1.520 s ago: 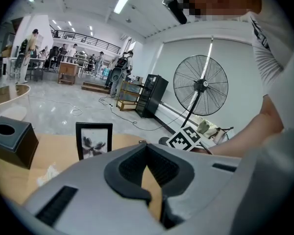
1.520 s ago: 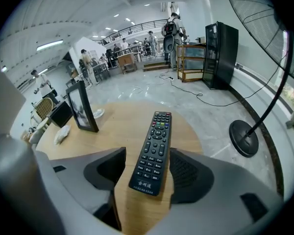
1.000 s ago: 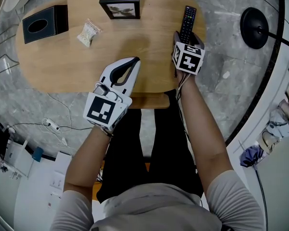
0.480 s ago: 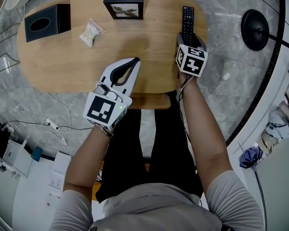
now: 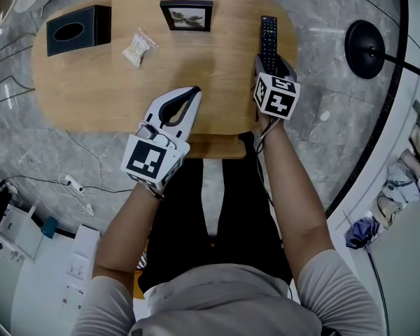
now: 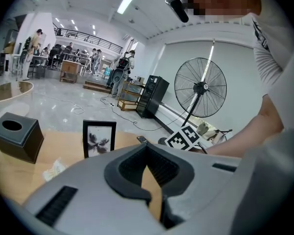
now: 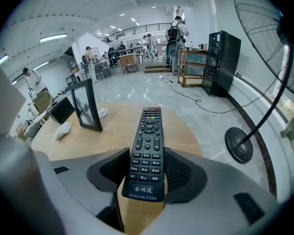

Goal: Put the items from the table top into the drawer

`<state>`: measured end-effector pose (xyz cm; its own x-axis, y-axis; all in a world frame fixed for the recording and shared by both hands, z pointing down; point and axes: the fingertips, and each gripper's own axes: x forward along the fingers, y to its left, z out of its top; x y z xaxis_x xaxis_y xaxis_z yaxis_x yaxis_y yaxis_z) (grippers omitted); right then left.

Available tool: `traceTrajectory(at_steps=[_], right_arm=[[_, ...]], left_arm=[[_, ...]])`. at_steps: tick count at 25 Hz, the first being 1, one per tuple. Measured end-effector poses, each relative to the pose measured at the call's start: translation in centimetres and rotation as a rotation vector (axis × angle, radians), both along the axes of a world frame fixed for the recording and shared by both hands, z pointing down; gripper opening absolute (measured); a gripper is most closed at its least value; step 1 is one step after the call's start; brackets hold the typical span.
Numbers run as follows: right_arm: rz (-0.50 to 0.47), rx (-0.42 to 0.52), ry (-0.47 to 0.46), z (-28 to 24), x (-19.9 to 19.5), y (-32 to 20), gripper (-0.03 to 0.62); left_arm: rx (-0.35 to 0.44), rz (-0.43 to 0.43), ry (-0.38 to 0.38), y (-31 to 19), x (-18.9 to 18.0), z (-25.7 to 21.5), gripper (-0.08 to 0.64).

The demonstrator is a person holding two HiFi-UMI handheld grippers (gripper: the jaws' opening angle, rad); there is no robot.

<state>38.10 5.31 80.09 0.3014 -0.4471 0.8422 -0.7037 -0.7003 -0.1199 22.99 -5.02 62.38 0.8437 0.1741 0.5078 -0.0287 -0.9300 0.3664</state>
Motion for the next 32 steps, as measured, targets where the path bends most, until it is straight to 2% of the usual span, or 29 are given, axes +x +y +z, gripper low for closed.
traceTrajectory(at_steps=[6, 11, 17, 24, 32], right_arm=[[-0.026, 0.048, 0.026, -5.5, -1.0, -0.4, 0.235], [-0.092, 0.097, 0.07, -11.9, -2.0, -1.0, 0.235], [-0.185, 0.132, 0.134, -20.0, -3.9, -0.6, 0.235], [-0.255, 0.185, 0.152, -29.4, -7.7, 1.4, 0.235], [-0.423, 0.269, 0.189, -37.4, -11.5, 2.3, 0.235]], left_arm=[[0.023, -0.03, 0.027, -0.1, -0.9, -4.0, 0.009], [0.056, -0.061, 0.069, -0.1, -1.4, -9.0, 0.009], [0.079, -0.113, 0.094, 0.4, -3.9, -14.9, 0.009], [0.123, -0.133, 0.12, 2.3, -6.9, -22.7, 0.009], [0.193, -0.193, 0.176, 4.0, -8.7, -30.1, 0.009]])
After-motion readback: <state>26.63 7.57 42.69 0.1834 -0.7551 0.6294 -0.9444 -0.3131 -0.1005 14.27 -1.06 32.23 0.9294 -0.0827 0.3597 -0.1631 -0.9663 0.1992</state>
